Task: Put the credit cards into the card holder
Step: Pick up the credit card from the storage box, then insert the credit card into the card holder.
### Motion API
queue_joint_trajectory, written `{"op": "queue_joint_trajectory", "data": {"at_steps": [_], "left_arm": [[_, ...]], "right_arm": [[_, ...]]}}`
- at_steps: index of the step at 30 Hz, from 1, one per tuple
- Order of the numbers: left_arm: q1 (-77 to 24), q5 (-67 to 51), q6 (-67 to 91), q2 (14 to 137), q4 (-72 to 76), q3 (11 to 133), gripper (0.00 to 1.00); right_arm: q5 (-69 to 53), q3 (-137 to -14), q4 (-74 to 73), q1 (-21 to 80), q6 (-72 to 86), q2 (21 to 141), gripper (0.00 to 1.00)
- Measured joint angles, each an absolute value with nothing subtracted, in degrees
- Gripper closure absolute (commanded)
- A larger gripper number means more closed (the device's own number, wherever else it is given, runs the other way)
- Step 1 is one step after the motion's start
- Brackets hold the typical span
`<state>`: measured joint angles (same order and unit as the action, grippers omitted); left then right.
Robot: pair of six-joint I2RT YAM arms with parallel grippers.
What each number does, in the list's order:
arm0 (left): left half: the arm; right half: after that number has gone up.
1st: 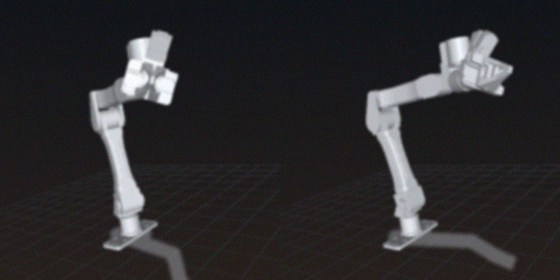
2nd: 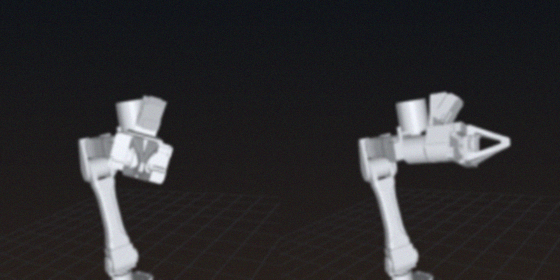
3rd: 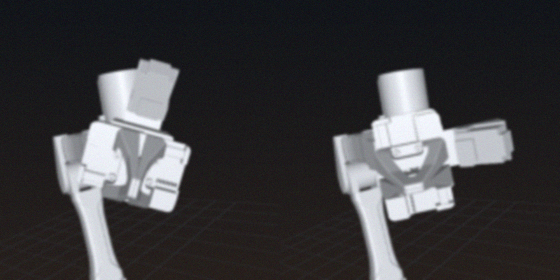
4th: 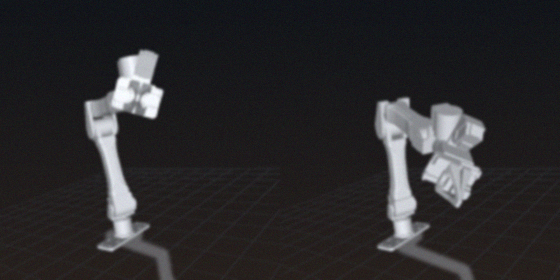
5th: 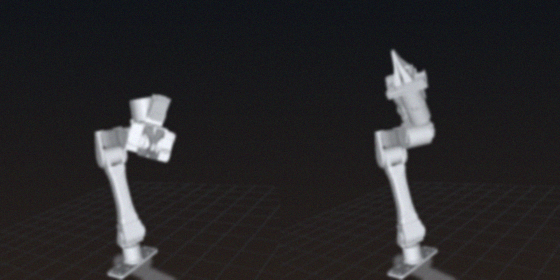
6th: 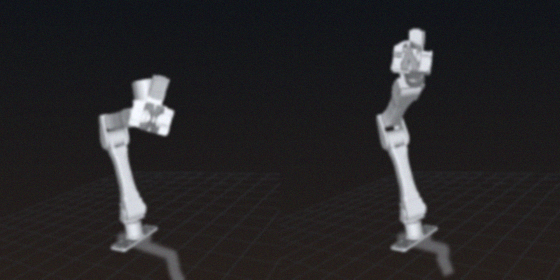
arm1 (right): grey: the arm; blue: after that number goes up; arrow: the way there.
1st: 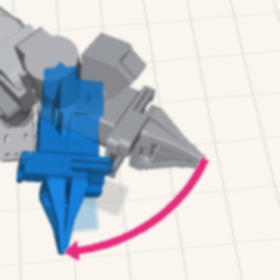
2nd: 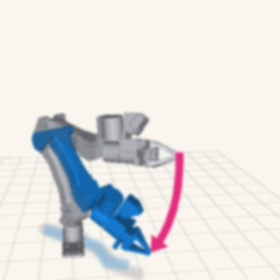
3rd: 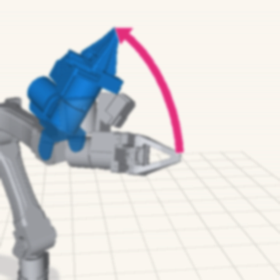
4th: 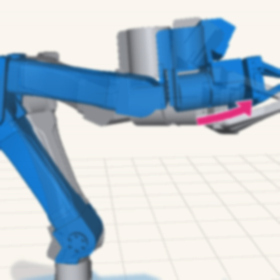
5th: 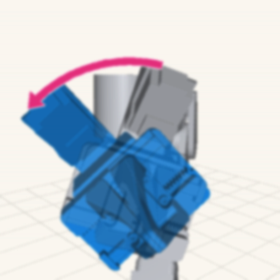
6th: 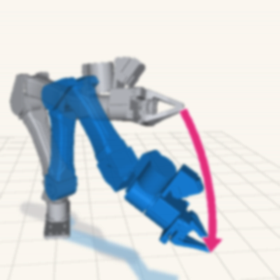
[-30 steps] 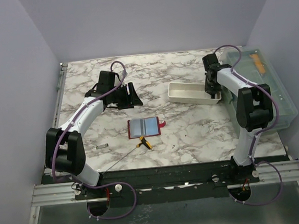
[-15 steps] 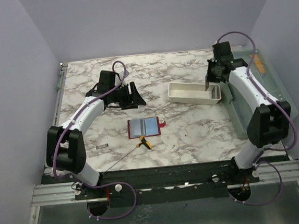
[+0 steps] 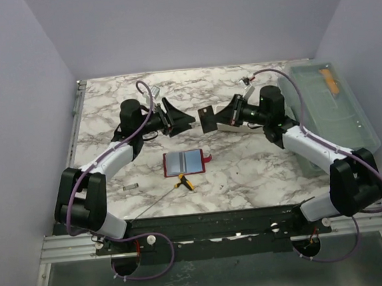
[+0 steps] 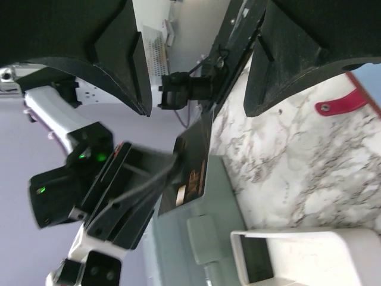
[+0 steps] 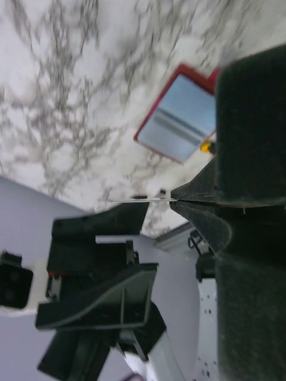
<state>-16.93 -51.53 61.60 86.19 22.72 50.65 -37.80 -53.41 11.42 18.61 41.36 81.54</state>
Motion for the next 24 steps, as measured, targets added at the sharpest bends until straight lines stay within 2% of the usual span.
{"op": "queue_joint_trajectory", "data": {"at_steps": [6,13,17,23,24], "left_arm": [[-16.95,-51.42,70.11,83.50,34.96,46.87,0.32],[-16.95,-50.52,73.91,80.88,40.03,44.71,0.60],[-16.95,-50.43,74.94,80.82,41.54,43.83,0.68],[-16.93,-50.48,75.96,80.79,43.59,43.55,1.00],[-16.91,-50.52,75.96,80.79,43.68,43.55,1.00]], "right_arm": [[-39.11,-48.12,32.45,24.38,53.47,81.54,1.00],[-37.32,-44.80,44.91,26.37,60.12,82.02,1.00],[-35.20,-43.86,47.51,27.88,61.12,82.08,1.00],[-32.99,-43.72,49.71,29.04,61.73,83.15,0.99],[-32.60,-43.57,49.74,29.19,61.76,83.26,0.96]]}}
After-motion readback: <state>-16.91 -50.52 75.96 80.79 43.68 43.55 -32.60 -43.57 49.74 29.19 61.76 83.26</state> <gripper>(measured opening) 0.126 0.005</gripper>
